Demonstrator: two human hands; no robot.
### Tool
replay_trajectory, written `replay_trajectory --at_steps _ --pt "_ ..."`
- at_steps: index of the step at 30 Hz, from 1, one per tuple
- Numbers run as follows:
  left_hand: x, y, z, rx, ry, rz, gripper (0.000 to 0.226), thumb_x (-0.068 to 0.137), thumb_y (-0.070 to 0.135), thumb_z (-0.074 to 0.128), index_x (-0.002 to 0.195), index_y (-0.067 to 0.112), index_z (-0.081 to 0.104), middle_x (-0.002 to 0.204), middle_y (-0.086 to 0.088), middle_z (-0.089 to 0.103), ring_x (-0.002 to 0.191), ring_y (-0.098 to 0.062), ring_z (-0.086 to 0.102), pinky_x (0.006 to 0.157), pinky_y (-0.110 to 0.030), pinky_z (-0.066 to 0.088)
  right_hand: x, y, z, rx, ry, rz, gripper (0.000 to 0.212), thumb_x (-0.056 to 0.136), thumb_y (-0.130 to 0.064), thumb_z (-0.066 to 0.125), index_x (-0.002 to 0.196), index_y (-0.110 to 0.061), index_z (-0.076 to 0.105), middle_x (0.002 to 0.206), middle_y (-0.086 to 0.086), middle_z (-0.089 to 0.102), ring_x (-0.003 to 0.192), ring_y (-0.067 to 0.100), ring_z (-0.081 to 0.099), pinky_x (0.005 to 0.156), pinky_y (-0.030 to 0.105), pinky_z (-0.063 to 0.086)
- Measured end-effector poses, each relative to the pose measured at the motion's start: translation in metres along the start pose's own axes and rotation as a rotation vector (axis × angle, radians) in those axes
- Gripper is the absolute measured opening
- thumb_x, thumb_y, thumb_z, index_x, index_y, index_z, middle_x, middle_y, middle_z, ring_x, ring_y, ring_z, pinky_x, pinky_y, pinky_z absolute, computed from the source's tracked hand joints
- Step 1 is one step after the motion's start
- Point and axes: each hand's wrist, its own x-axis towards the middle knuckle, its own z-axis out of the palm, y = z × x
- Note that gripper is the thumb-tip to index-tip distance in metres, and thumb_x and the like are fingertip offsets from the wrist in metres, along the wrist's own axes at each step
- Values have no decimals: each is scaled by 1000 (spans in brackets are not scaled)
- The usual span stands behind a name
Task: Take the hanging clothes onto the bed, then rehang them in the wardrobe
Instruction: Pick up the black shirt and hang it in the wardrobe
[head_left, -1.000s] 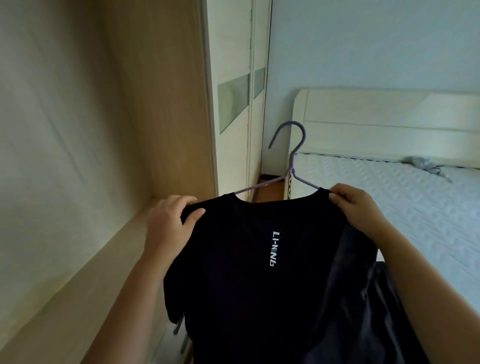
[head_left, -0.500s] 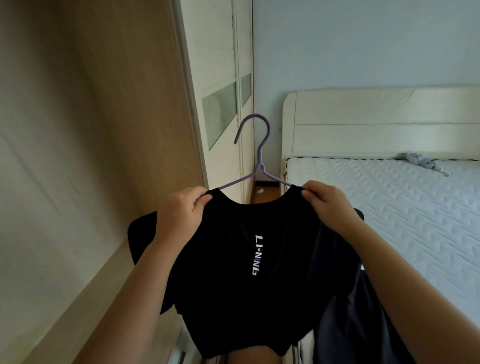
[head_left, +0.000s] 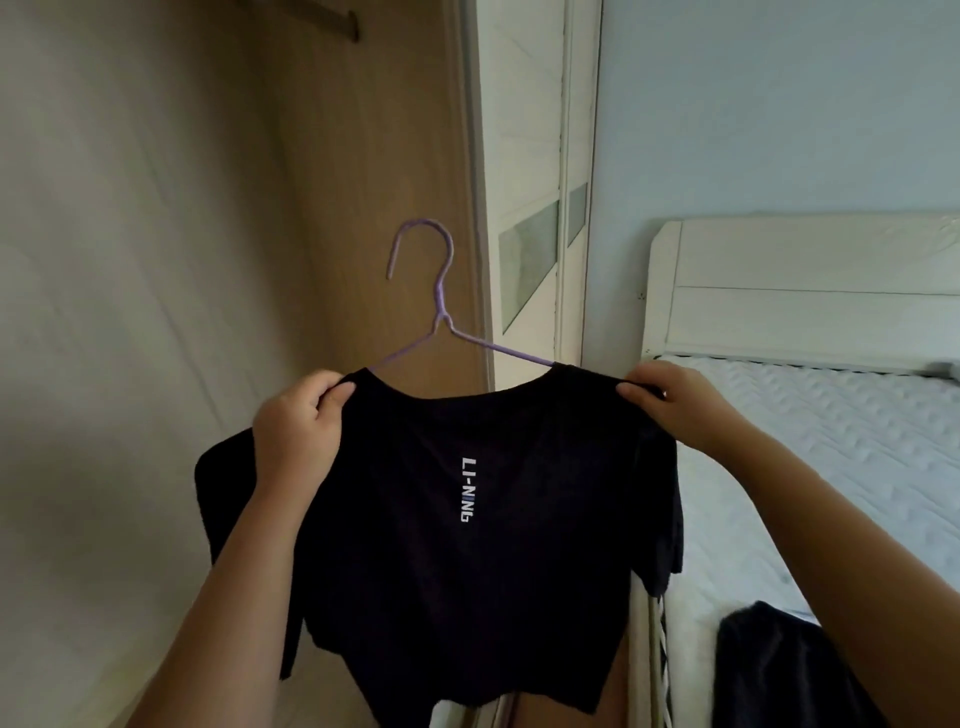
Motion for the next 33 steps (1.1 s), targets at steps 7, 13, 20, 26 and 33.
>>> replay_trajectory --at_steps 7,13,20,26,33 --pt "7 -17 -27 -18 29 -131 21 90 17 54 93 1 67 73 -8 62 70 -20 54 62 -28 38 23 -40 2 88 -58 -99 24 95 -21 43 77 -11 53 64 -3 49 63 10 48 58 18 35" --pt "20 -31 -47 10 4 -227 23 90 20 53 100 4 66 92 -14 69 86 -29 61 77 -36 46 35 -71 1 340 0 -74 26 92 -19 51 68 -15 59 63 -1 53 62 11 48 61 23 38" --pt "11 -7 -84 205 136 -171 28 86 23 60 109 7 64 111 -12 65 105 -32 57 90 -42 43 32 -112 8 773 -79 116 28 92 -24 51 89 0 65 80 16 63 78 26 63 65 29 51" --pt "-10 66 -142 443 294 91 41 83 39 46 109 12 63 108 -8 66 97 -32 60 80 -41 45 32 -186 14 1083 -124 72 25 92 -25 51 79 -10 66 68 6 72 64 19 70 54 24 55" --pt "-45 143 -230 721 483 299 34 84 32 46 110 15 61 108 -4 65 101 -25 58 83 -33 42 34 -288 28 1249 -94 -61 45 93 -27 46 97 18 53 82 12 52 74 26 52 67 36 40"
